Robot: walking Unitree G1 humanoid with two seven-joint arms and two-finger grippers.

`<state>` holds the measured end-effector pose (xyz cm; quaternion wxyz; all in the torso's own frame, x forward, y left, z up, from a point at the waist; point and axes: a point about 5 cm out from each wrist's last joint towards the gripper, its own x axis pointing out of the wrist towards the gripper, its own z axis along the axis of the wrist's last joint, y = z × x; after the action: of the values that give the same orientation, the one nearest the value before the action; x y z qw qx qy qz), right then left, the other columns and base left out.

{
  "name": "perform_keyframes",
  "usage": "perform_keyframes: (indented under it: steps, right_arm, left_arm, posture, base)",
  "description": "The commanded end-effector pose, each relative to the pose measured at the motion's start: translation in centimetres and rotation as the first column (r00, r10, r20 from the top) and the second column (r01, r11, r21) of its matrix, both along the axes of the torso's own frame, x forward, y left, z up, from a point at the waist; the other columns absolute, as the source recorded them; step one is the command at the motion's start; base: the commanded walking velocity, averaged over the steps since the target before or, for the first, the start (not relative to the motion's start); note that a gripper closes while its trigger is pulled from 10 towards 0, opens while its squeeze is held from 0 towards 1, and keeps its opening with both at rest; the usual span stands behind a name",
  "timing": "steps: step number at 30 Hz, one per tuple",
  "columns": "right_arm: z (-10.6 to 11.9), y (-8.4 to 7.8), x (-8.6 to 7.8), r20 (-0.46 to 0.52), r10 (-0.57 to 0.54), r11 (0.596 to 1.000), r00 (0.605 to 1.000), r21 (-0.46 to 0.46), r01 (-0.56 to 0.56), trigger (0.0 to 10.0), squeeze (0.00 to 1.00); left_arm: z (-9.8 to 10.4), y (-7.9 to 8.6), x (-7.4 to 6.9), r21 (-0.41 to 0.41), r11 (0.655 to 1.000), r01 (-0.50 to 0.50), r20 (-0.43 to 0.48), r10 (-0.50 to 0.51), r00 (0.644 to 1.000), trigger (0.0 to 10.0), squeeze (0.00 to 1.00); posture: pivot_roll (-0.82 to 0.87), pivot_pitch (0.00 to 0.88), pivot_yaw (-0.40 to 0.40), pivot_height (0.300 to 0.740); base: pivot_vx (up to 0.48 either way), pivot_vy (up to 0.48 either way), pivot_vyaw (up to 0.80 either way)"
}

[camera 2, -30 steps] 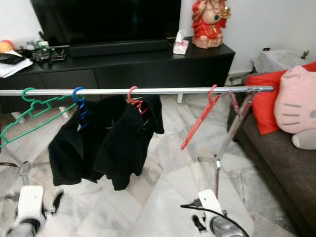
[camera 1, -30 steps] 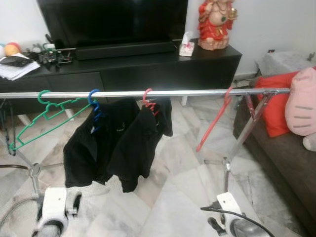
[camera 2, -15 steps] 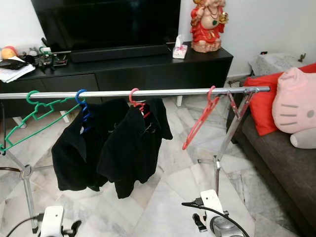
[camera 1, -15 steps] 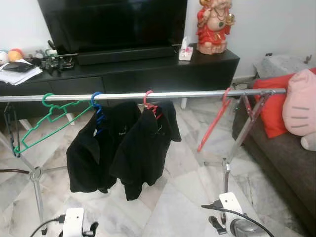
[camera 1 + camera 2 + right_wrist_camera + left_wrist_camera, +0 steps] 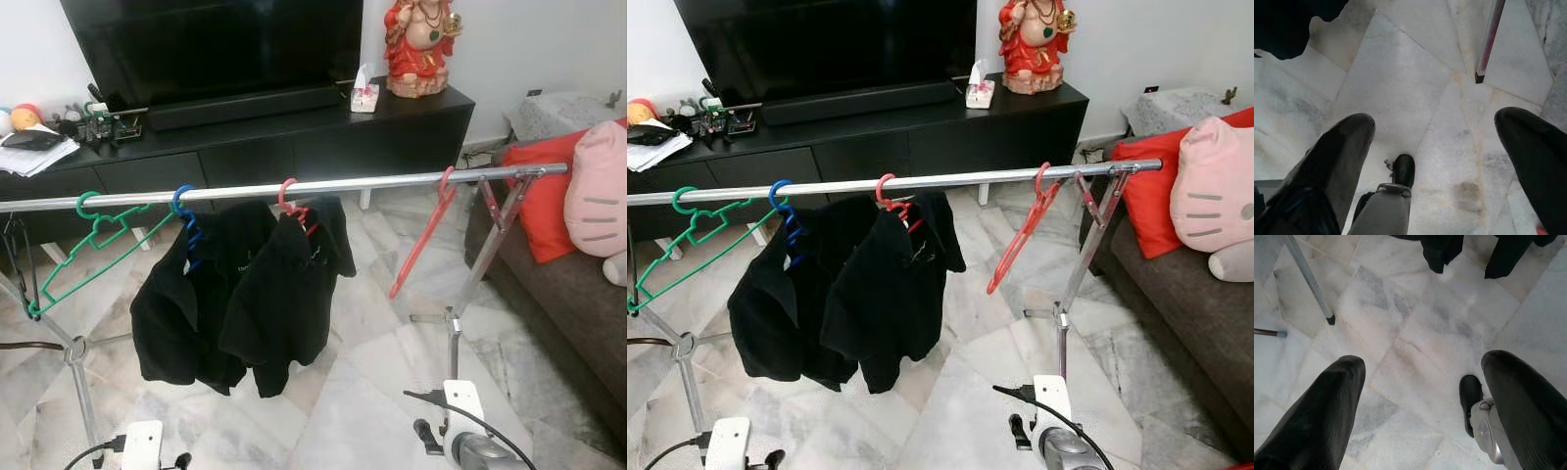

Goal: Hang hanger

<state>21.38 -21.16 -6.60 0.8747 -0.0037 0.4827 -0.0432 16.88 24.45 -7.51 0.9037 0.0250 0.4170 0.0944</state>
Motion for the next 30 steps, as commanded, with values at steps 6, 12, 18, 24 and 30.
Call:
perform_keyframes:
  steps: [6, 12, 18, 24, 30]
  right_arm:
    - [1.1, 0.8, 2.1, 0.043, -0.047, 0.999, 0.998, 0.023, 0.046, 10.0, 0.0]
    - [1.5, 0.6, 2.6, 0.042, -0.028, 1.0, 0.999, 0.011, 0.028, 10.0, 0.0]
    - [1.8, 0.5, 2.9, 0.046, -0.001, 1.0, 0.999, 0.0, 0.001, 10.0, 0.0]
    - [2.0, 0.4, 3.2, 0.05, 0.011, 1.0, 0.999, -0.005, -0.011, 10.0, 0.0]
    - [2.1, 0.1, 3.3, 0.053, 0.019, 1.0, 0.998, -0.005, -0.019, 10.0, 0.0]
  left_arm:
    - [0.5, 1.4, 0.6, 0.009, 0.996, -0.085, 0.006, 0.085, 0.996, 10.0, 0.0]
    - [0.1, 1.7, -0.4, 0.011, 0.992, -0.126, -0.017, 0.126, 0.992, 10.0, 0.0]
    - [-1.1, 2.0, -3.7, -0.002, 0.983, -0.184, -0.081, 0.184, 0.98, 10.0, 0.0]
    - [-1.8, 1.8, -5.9, -0.007, 0.978, -0.208, -0.128, 0.205, 0.97, 10.0, 0.0]
    - [-1.9, 1.6, -6.0, -0.012, 0.978, -0.209, -0.144, 0.205, 0.968, 10.0, 0.0]
  posture:
    - [-0.14, 0.0, 0.103, 0.732]
    - [-0.12, 0.0, 0.079, 0.732]
    - [-0.12, 0.0, 0.056, 0.732]
    - [-0.13, 0.0, 0.056, 0.732]
    - [-0.14, 0.0, 0.053, 0.732]
  base:
    - [0.0, 0.0, 0.0]
    - [0.0, 0.0, 0.0]
    - [0.0, 0.0, 0.0]
    - [0.0, 0.0, 0.0]
    - [0.0, 0.0, 0.0]
